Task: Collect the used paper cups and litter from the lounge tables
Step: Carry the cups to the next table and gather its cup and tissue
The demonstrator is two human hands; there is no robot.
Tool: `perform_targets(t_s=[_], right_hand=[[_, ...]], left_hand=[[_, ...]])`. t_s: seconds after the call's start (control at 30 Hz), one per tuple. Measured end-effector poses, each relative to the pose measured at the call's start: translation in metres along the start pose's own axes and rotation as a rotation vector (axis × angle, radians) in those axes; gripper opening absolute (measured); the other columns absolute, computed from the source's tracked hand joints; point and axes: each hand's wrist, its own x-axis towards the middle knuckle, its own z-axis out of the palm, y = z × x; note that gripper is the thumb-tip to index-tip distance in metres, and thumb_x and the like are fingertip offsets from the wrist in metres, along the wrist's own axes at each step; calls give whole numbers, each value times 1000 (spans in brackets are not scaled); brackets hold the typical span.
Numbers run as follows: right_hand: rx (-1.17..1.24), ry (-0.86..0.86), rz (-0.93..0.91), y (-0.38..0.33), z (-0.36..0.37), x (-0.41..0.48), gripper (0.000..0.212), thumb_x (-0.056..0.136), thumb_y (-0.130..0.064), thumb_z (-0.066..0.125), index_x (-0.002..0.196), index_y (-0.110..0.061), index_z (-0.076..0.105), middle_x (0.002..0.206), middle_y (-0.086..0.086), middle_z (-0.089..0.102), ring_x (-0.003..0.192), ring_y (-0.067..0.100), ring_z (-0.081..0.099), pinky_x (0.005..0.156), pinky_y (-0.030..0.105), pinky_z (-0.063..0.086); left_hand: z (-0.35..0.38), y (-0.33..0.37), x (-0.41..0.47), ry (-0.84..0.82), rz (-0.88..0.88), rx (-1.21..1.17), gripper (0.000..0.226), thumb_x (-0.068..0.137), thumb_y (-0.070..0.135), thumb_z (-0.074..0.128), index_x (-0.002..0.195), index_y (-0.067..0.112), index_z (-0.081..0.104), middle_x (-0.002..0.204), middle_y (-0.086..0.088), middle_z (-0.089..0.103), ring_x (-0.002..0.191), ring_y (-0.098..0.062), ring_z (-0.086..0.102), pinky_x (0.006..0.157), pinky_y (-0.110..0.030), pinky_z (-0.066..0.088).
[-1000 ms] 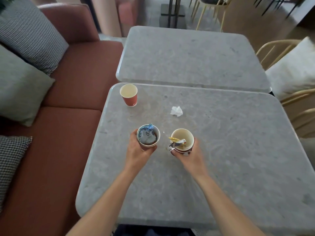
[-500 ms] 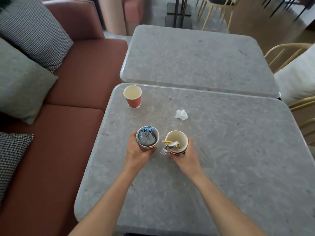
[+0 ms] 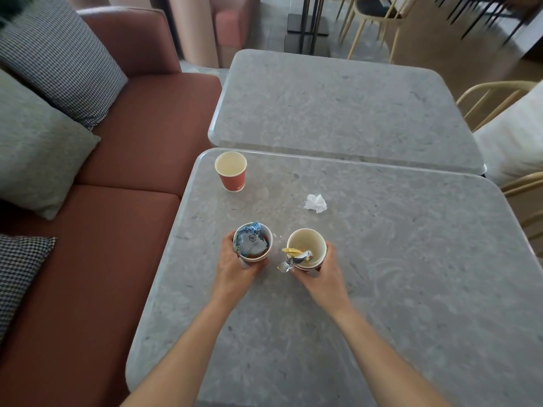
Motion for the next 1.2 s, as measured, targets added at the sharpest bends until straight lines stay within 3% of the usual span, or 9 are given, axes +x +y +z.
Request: perform_targets(t_s=[0.27, 0.43, 0.53, 0.67, 0.8, 0.87, 1.0, 1.1, 1.2], right_hand=[[-21, -75, 29, -1, -9, -6, 83, 63, -29, 87, 125, -30, 32, 116, -20, 53, 109, 2, 54, 96, 31, 46], [17, -100, 75, -17, -25, -7, 103, 61, -48, 84, 141, -28, 22, 145, -7, 36, 133, 4, 33, 111, 33, 31], [32, -76, 57, -37, -33, -4, 104, 55, -67, 69, 141, -30, 24, 145, -9, 33, 135, 6, 32, 113, 39, 29], [67, -91, -20, -59, -41, 8, 101, 54, -70, 65, 139, -31, 28, 145, -11, 35, 134, 4, 33, 112, 32, 28], [75, -168, -78, -72, -45, 25, 81, 58, -66, 66, 128, -40, 35, 136, -16, 44, 128, -6, 38, 99, 12, 29], [85, -179, -77, -75, -45, 33, 77, 62, -67, 61, 128, -34, 42, 133, -16, 49, 124, -8, 41, 94, 7, 30], [54, -92, -51, -79, -46, 59, 63, 70, -68, 52, 118, -27, 56, 118, -17, 59, 110, -1, 55, 88, 15, 40], [-39, 14, -53, -77, -49, 89, 21, 89, -43, 57, 100, -25, 64, 101, -14, 67, 97, 8, 61, 80, 23, 43], [-159, 22, -63, -72, -50, 120, 14, 92, -20, 57, 98, -15, 68, 94, -6, 66, 93, 9, 59, 80, 21, 40]], left_hand=[[-14, 2, -7, -79, -8, -19, 75, 69, 21, 86, 125, 29, 36, 119, 12, 53, 113, -5, 53, 86, -1, 37], [-25, 24, -7, -14, 51, -93, 74, 65, 58, 69, 125, 23, 45, 119, 13, 55, 119, -12, 55, 104, -30, 43], [-24, 44, 2, 37, 93, -99, 62, 74, 51, 67, 124, 22, 47, 123, 7, 56, 121, -7, 53, 103, -33, 44], [-20, 69, 17, 26, 141, -110, 48, 82, 46, 66, 119, 19, 52, 118, 4, 59, 115, -9, 56, 100, -33, 47], [-13, 87, 35, 6, 165, -87, 40, 86, 38, 61, 119, 15, 54, 116, 2, 60, 111, -6, 57, 94, -24, 47], [-10, 92, 44, 3, 164, -81, 36, 88, 35, 60, 118, 15, 54, 115, 3, 61, 110, -5, 57, 90, -20, 45], [-5, 97, 63, 12, 146, -71, 25, 92, 25, 62, 114, 15, 56, 112, 3, 63, 109, -11, 60, 93, -25, 47], [-2, 98, 80, -10, 124, -39, 18, 92, 21, 62, 109, 19, 58, 110, 5, 63, 107, -13, 61, 93, -29, 49], [3, 96, 94, -42, 93, -12, 15, 91, 17, 63, 106, 18, 59, 104, 8, 64, 101, -10, 62, 91, -28, 51]])
